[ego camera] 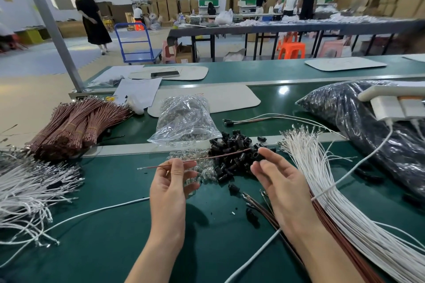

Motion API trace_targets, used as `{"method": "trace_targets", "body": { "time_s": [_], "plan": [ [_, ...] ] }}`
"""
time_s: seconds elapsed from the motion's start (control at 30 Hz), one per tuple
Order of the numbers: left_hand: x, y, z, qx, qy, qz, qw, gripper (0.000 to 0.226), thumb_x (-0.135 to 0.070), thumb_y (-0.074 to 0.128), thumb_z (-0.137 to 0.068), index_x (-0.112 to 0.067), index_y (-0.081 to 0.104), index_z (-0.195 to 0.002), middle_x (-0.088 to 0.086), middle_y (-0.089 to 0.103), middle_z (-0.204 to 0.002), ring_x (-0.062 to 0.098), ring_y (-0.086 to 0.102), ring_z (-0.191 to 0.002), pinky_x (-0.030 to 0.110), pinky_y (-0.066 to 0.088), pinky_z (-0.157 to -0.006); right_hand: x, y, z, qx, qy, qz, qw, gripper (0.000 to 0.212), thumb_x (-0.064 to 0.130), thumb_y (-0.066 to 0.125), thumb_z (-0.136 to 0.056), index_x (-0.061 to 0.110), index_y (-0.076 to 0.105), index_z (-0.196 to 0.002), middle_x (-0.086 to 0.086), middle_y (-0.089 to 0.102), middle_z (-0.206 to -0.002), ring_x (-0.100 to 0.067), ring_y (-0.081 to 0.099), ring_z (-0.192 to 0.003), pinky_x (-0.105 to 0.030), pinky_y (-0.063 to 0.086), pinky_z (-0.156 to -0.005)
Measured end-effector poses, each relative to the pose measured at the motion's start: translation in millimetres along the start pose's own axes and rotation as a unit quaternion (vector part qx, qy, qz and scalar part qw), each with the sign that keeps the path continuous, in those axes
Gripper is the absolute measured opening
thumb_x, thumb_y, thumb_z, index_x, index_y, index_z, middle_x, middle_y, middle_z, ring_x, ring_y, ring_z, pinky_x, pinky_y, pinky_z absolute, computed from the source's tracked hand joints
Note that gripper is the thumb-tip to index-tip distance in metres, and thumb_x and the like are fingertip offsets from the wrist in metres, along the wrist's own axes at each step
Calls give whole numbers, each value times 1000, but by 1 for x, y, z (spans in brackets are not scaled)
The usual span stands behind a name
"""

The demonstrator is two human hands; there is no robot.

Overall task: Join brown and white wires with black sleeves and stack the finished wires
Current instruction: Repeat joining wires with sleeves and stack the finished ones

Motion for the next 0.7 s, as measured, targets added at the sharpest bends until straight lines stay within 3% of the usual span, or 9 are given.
{"method": "trace_targets", "body": {
  "time_s": [0.17,0.3,0.57,0.7],
  "plan": [
    [-2,2,3,9,33,-39,999,28,-39,57,-92,-13,61,-101,0,77,-94,9,68,-75,22,56,-58,2,-3,-2,-8,-10,-52,999,26,-3,58,-94,11,77,-104,-6,74,-104,-15,71,-90,-25,59,-86],
    [-3,2,2,9,36,-44,998,26,-38,57,-93,-14,61,-101,1,77,-94,10,69,-74,22,56,-58,3,-5,-3,-7,-19,-61,998,29,-3,57,-94,12,70,-116,-5,74,-106,-15,70,-92,-25,59,-86],
    [-1,4,4,19,42,-66,997,25,-38,56,-95,-15,61,-101,0,77,-95,11,69,-76,23,56,-60,8,-6,-3,-11,-49,-20,999,34,-5,58,-94,16,65,-121,1,75,-100,-11,70,-91,-23,58,-81],
    [-1,4,3,21,44,-72,996,27,-39,56,-95,-14,61,-102,0,77,-95,11,69,-76,22,56,-60,9,-5,-2,-10,-62,14,998,36,-4,61,-93,18,65,-121,-3,74,-107,-12,70,-97,-23,58,-84]
  ]
}}
Point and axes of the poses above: each hand's wrist, its own z-axis away from the middle knuckle, its own y-axis out of the palm, x = y × z, the point moved 8 cm from there along -z, towards the middle knuckle
